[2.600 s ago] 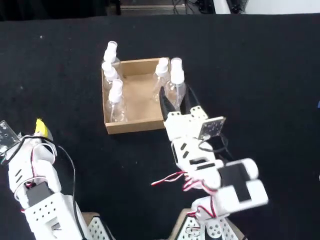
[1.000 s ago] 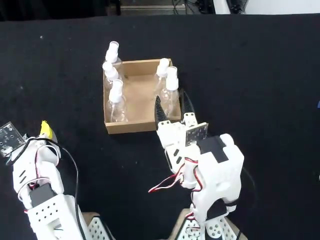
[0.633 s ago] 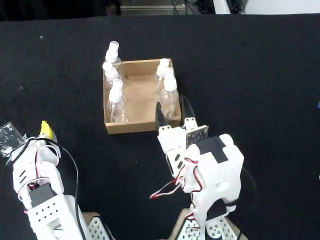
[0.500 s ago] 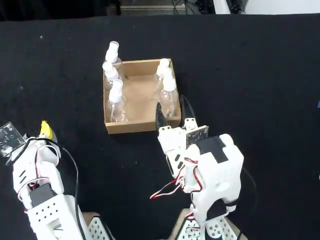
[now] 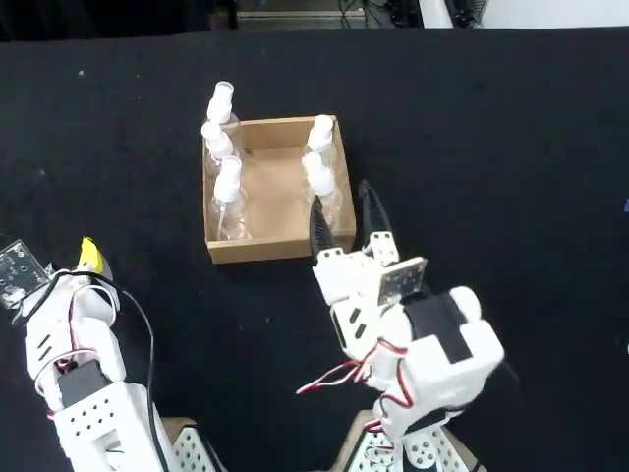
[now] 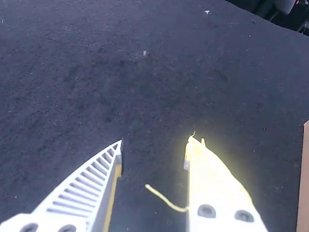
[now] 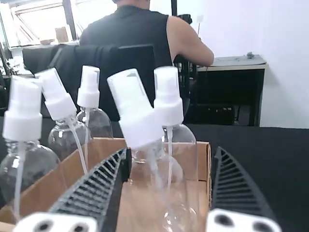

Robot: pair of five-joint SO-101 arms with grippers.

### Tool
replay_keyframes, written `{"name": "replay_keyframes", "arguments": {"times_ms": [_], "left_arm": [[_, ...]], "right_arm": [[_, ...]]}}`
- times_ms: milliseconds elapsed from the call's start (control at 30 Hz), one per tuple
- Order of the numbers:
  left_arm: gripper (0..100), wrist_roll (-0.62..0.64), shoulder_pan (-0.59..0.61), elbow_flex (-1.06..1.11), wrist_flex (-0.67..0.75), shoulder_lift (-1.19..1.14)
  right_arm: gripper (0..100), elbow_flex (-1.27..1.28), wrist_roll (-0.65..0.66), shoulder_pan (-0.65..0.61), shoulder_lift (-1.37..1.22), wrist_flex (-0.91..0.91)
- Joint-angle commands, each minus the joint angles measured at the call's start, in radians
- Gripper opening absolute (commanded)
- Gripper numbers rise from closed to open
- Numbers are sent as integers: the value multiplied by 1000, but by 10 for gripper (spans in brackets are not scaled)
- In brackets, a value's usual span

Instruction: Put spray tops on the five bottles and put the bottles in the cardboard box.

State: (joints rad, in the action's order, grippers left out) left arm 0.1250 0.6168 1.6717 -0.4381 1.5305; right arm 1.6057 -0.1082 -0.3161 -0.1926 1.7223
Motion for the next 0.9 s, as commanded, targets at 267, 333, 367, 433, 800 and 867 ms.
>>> {"name": "replay_keyframes", "arguments": {"times_ms": [267, 333, 367, 433, 800, 867], "left_arm": [[192, -6, -12, -13, 21, 18], [192, -6, -12, -13, 21, 18], [192, -6, -12, -13, 21, 18], [192, -6, -12, -12, 21, 18], [192, -6, -12, -12, 18, 18], [192, -6, -12, -10, 20, 18]], "right_arm": [[223, 81, -8, -8, 171, 21], [223, 81, -8, -8, 171, 9], [223, 81, -8, -8, 171, 5], [223, 81, -8, -8, 171, 6], [223, 81, -5, -8, 202, 35], [223, 79, -5, -8, 254, 35]]}}
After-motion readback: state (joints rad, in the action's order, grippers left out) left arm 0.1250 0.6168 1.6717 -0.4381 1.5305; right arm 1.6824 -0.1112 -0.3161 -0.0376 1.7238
